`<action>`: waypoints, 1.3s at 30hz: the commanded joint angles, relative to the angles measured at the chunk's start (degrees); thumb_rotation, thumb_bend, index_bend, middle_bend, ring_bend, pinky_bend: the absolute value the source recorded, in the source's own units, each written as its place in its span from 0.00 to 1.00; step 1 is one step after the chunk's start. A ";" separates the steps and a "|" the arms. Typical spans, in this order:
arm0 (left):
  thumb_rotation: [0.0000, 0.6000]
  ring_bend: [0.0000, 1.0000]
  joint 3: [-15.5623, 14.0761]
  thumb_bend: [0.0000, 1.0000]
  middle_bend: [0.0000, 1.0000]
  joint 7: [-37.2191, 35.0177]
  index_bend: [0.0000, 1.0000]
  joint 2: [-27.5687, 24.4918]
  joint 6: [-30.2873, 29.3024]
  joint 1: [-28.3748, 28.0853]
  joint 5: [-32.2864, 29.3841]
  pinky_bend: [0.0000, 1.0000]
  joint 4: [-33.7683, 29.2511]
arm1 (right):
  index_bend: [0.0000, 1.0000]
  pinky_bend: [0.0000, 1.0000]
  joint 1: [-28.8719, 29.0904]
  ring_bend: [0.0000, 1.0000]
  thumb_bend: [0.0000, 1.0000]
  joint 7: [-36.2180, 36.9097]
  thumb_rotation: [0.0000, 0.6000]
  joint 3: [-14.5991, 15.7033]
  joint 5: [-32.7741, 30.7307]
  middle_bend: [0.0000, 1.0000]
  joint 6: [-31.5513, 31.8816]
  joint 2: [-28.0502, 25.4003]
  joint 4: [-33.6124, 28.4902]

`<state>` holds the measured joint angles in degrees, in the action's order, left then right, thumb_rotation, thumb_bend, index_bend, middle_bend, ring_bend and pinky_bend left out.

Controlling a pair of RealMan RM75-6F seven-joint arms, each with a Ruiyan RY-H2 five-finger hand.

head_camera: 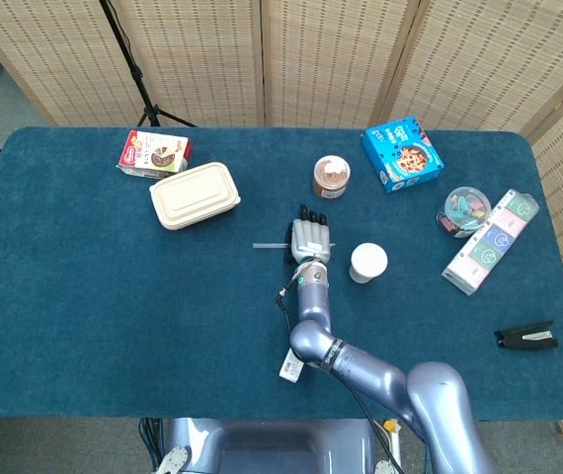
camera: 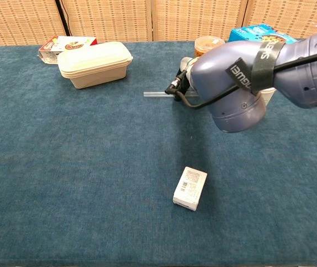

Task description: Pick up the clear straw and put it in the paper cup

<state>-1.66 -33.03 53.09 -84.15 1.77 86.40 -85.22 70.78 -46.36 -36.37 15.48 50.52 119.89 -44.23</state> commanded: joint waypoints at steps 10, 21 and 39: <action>1.00 0.00 -0.38 0.00 0.00 0.38 0.00 0.03 -0.16 -0.04 0.91 0.00 -0.06 | 0.57 0.00 -4.41 0.00 0.55 5.56 1.00 -0.85 3.03 0.00 2.46 -5.88 -13.67; 1.00 0.00 -0.89 0.00 0.00 1.24 0.00 0.08 -1.11 0.13 2.21 0.00 -0.46 | 0.57 0.00 -16.13 0.00 0.55 25.61 1.00 -3.47 13.42 0.00 -1.42 -19.49 -38.23; 1.00 0.00 -1.23 0.00 0.00 2.46 0.00 0.42 -2.13 0.48 2.68 0.00 -0.72 | 0.58 0.00 -33.63 0.00 0.55 61.25 1.00 -6.73 33.06 0.00 -9.60 -32.38 -53.35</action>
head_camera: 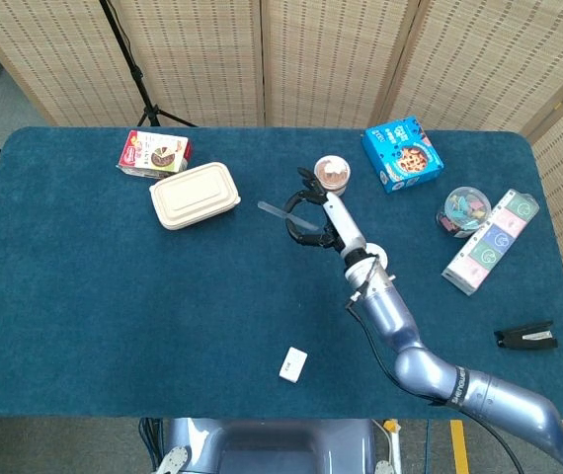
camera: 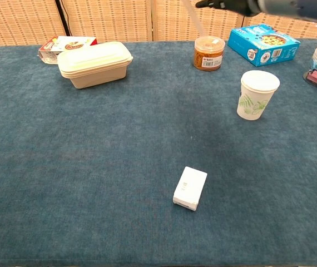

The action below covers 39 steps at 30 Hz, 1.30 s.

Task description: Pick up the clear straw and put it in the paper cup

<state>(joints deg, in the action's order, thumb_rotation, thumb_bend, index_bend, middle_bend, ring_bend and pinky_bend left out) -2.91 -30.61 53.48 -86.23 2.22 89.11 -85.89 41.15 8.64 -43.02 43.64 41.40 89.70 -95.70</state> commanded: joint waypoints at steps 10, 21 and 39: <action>1.00 0.00 -0.08 0.00 0.00 1.74 0.00 0.32 -0.55 0.24 0.12 0.00 -0.80 | 0.59 0.00 -7.85 0.00 0.55 20.12 1.00 3.46 13.33 0.00 -3.40 -3.27 1.60; 1.00 0.00 -0.18 0.00 0.00 2.01 0.00 0.39 -0.54 0.20 0.24 0.00 -0.94 | 0.59 0.00 -10.18 0.00 0.55 31.32 1.00 7.30 20.71 0.00 -3.32 -3.20 5.70; 1.00 0.00 -0.39 0.00 0.00 2.50 0.00 0.46 -0.73 0.16 0.60 0.00 -1.29 | 0.59 0.00 -11.10 0.00 0.55 46.50 1.00 13.30 29.76 0.00 -0.07 -5.31 12.95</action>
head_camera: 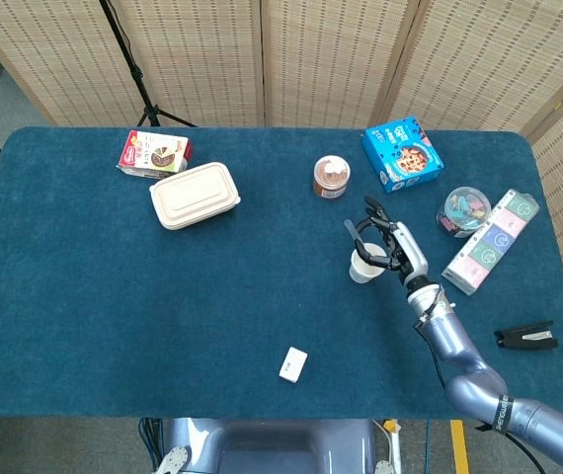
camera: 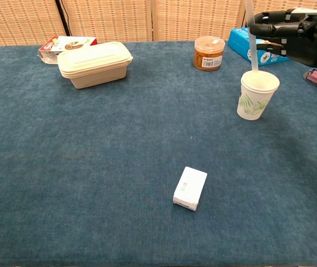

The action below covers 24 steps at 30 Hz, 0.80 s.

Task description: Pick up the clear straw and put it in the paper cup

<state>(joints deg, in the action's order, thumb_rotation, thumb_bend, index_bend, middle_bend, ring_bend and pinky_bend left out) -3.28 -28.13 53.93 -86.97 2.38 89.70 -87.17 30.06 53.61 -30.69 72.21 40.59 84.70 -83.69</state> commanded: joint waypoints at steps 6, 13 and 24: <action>1.00 0.00 -0.10 0.00 0.00 0.39 0.00 0.05 -0.02 -0.05 0.20 0.00 -0.22 | 0.59 0.00 -0.05 0.00 0.55 5.14 1.00 3.13 3.47 0.00 2.52 -1.09 1.95; 1.00 0.00 -0.21 0.00 0.00 0.67 0.00 0.06 0.03 -0.07 0.27 0.00 -0.34 | 0.59 0.00 0.44 0.00 0.55 8.32 1.00 5.72 4.38 0.00 3.79 -0.54 3.88; 1.00 0.00 -0.24 0.00 0.00 0.92 0.00 0.08 0.15 -0.16 0.21 0.00 -0.40 | 0.58 0.00 2.01 0.00 0.55 11.03 1.00 8.90 4.35 0.00 4.15 1.69 7.62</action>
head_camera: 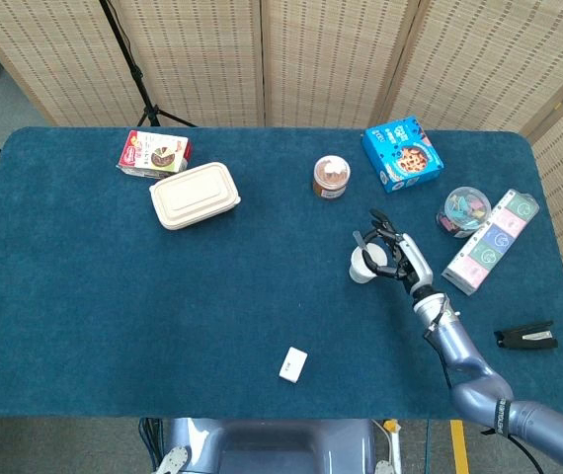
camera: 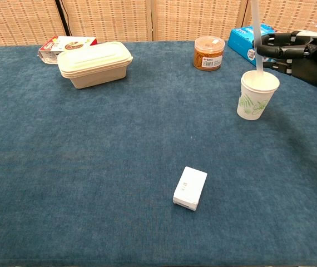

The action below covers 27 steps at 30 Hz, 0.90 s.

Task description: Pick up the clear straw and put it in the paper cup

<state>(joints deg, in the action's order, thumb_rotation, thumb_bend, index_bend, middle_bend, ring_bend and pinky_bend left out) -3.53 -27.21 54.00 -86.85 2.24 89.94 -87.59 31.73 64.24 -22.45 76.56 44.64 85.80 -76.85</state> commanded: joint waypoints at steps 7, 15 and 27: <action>1.00 0.00 0.05 0.00 0.00 -0.23 0.00 -0.04 0.08 -0.03 -0.22 0.00 0.08 | 0.54 0.00 0.92 0.00 0.55 1.83 1.00 1.94 1.01 0.00 1.24 1.36 2.10; 1.00 0.00 -0.05 0.00 0.00 -0.42 0.00 -0.08 -0.06 0.02 -0.03 0.00 0.19 | 0.36 0.00 1.32 0.00 0.54 4.20 1.00 3.86 3.56 0.00 3.84 1.58 3.49; 1.00 0.00 -0.10 0.00 0.00 -0.65 0.00 -0.08 -0.14 0.01 0.07 0.00 0.30 | 0.32 0.00 1.65 0.00 0.54 4.41 1.00 4.51 3.61 0.00 7.16 0.58 3.35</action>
<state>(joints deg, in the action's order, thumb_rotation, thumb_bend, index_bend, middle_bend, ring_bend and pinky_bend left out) -3.63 -27.86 53.92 -87.00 2.25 90.01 -87.28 33.42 68.79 -17.90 80.18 51.50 86.60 -73.29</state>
